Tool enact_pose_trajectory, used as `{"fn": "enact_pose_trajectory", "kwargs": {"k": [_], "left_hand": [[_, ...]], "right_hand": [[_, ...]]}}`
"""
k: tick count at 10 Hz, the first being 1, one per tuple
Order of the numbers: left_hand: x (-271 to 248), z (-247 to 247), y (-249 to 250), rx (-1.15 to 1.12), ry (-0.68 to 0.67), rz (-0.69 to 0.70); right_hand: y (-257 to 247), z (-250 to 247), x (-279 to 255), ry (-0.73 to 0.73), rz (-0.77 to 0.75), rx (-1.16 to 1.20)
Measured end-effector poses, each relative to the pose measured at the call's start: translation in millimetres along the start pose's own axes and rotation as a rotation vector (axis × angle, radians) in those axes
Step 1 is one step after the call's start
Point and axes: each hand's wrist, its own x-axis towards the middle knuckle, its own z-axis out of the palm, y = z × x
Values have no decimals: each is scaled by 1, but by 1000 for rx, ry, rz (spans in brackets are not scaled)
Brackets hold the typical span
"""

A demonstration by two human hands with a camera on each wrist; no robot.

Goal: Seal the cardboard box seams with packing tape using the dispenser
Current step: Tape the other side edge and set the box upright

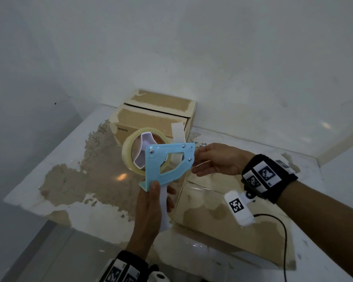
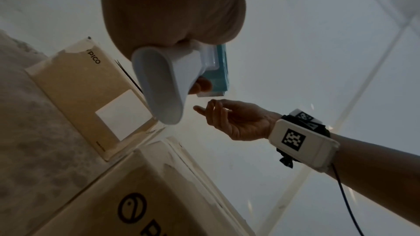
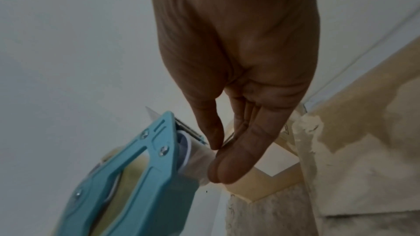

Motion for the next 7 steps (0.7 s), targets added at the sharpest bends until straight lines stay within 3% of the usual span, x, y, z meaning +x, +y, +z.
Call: {"fn": "enact_pose_trajectory", "kwargs": {"k": [2, 3, 5, 7], "left_hand": [[1, 6, -14, 6, 97, 160], [-1, 4, -14, -47, -10, 120], [-2, 7, -18, -109, 36, 25], [2, 27, -19, -118, 109, -31]], "right_hand": [[-13, 2, 10, 120, -78, -228], [-19, -3, 16, 176, -85, -311], [-35, -33, 38, 221, -17, -361], [-32, -35, 79, 247, 9, -639]]}}
